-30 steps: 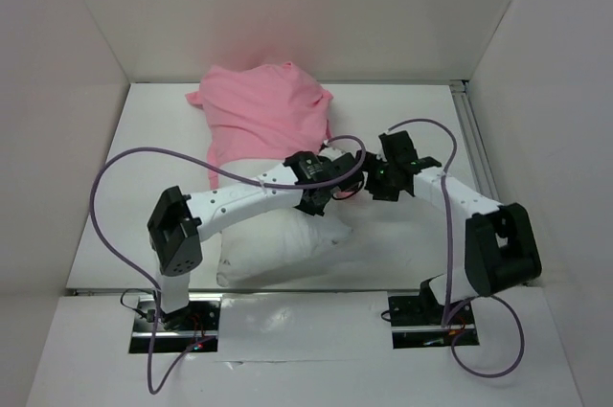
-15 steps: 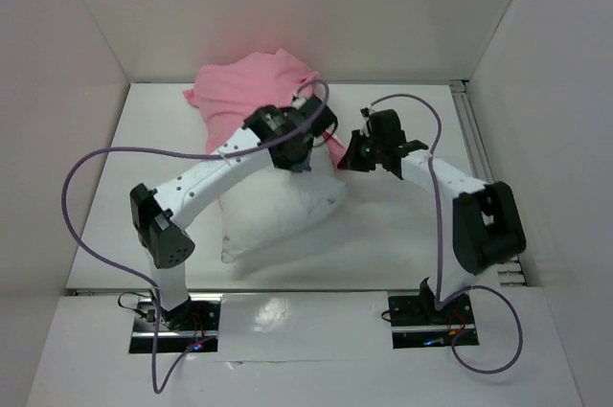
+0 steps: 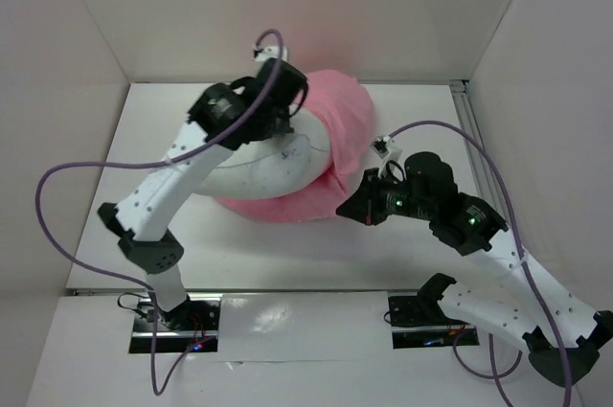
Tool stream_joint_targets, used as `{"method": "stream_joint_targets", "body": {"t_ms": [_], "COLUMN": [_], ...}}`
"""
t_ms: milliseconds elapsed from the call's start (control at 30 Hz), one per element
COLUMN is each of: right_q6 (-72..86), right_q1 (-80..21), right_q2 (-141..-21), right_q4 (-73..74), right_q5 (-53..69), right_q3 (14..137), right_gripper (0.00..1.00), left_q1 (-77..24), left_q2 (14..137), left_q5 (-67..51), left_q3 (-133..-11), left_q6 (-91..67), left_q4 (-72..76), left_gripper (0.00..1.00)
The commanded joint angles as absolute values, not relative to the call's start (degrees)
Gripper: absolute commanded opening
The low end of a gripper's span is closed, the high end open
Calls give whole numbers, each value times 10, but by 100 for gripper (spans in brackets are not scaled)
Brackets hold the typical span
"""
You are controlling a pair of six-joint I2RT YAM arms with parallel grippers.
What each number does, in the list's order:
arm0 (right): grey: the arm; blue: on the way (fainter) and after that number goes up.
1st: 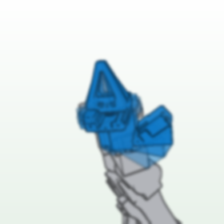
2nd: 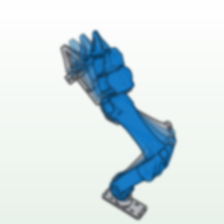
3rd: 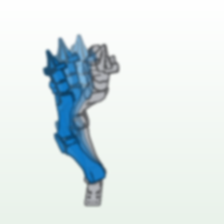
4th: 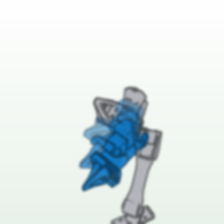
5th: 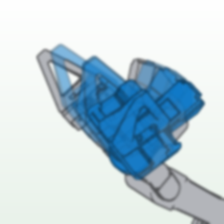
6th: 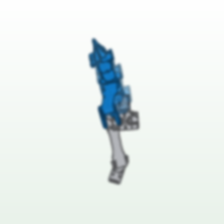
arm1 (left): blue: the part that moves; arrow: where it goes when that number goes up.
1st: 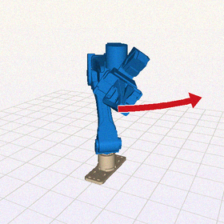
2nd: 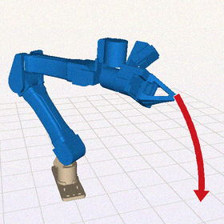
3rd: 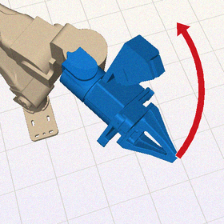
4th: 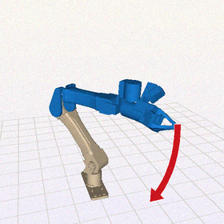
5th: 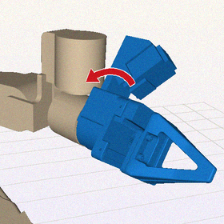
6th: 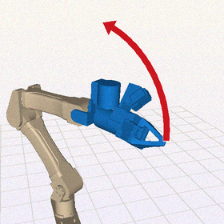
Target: Put the pillow into the pillowcase
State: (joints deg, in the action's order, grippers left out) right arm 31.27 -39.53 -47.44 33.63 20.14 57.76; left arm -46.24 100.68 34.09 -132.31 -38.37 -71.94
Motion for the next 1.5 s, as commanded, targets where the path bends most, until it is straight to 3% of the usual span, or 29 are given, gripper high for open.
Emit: {"method": "stream_joint_targets", "body": {"t_ms": [0, 233, 267, 333, 367, 400, 433, 500, 533, 600, 900, 1100, 1200, 1233, 1300, 1333, 1467], "right_q6": [341, 324, 324, 324, 324, 324, 324, 317, 310, 301, 333, 375, 388, 395, 396, 396, 381], "right_q1": [-400, -400, -400, -400, -400, -400, -400, -400, -400, -400, -515, -527, -499, -491, -475, -455, -419], "right_q2": [-467, -461, -461, -468, -468, -482, -489, -510, -536, -564, -799, -843, -828, -813, -794, -783, -712], "right_q4": [443, 549, 561, 595, 605, 614, 630, 637, 637, 616, 432, 398, 398, 398, 417, 424, 449], "right_q5": [176, 93, 73, 19, 0, -17, -52, -82, -99, -117, -188, -179, -179, -185, -191, -191, -197], "right_q3": [577, 638, 650, 677, 705, 720, 734, 771, 779, 785, 824, 756, 707, 697, 680, 669, 662], "right_gripper": [0, 0, 4, 36, 51, 67, 73, 74, 76, 76, 82, 74, 54, 25, 6, 0, 0], "left_q1": [-482, -560, -560, -566, -566, -566, -566, -566, -566, -542, -275, -247, -233, -224, -218, -208, -139], "left_q2": [1098, 1139, 1139, 1139, 1139, 1131, 1122, 1096, 1064, 1023, 818, 787, 787, 787, 787, 787, 816], "left_q5": [361, 317, 304, 283, 276, 271, 271, 285, 292, 301, 131, 76, 70, 70, 64, 75, 112], "left_q3": [-1283, -1243, -1236, -1223, -1223, -1223, -1223, -1211, -1204, -1152, -886, -853, -847, -842, -837, -837, -837], "left_q6": [-433, -452, -446, -440, -434, -428, -422, -411, -411, -403, -359, -323, -316, -316, -309, -304, -318], "left_q4": [-682, -664, -664, -675, -683, -700, -700, -708, -714, -695, -492, -458, -458, -453, -447, -447, -423], "left_gripper": [0, 0, 0, 8, 18, 33, 42, 61, 76, 82, 84, 84, 84, 84, 84, 84, 84]}}
